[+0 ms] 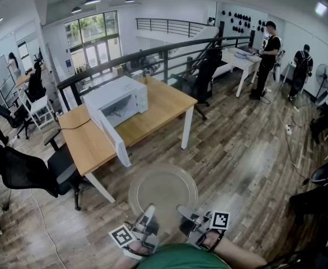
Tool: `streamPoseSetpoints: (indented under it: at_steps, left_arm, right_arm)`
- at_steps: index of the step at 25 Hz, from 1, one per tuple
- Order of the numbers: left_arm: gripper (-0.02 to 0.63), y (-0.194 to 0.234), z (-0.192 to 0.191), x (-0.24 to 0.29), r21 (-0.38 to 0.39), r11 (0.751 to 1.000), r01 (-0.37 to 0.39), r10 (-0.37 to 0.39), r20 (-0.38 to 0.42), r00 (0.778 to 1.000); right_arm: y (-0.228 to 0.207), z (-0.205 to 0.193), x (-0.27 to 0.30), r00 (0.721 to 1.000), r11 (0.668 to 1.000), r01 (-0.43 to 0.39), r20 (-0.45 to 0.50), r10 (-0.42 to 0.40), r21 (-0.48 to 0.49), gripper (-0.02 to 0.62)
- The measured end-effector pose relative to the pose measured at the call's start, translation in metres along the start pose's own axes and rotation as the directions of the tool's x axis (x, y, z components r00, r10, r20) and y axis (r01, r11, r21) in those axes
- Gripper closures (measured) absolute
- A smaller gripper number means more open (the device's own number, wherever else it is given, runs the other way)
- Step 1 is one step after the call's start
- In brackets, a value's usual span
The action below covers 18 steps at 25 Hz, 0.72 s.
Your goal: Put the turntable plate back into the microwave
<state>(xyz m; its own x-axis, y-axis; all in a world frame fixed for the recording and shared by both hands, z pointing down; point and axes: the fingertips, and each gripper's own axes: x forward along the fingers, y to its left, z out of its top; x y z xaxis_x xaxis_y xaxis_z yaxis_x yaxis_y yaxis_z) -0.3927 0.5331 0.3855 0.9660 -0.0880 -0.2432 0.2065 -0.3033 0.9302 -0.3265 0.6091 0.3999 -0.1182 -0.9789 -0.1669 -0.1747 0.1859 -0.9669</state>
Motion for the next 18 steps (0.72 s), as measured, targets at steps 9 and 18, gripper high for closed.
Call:
streamPoseSetpoints:
  at_steps: [9,18]
  left_arm:
    - [0.555,0.004,-0.014,0.040,0.006,1.000,-0.015,0.015,0.005,1.000]
    - [0.552,0.005,-0.039,0.085,0.031,0.999,-0.022,0.020,0.059,0.998]
  right_arm:
    - [-0.003,0.040,-0.012,1.000,1.000,-0.007,-0.012,0.007,0.006,0.557]
    - [-0.004,0.091,-0.034,0.997,1.000,-0.027,-0.068,0.028,0.002,0.554]
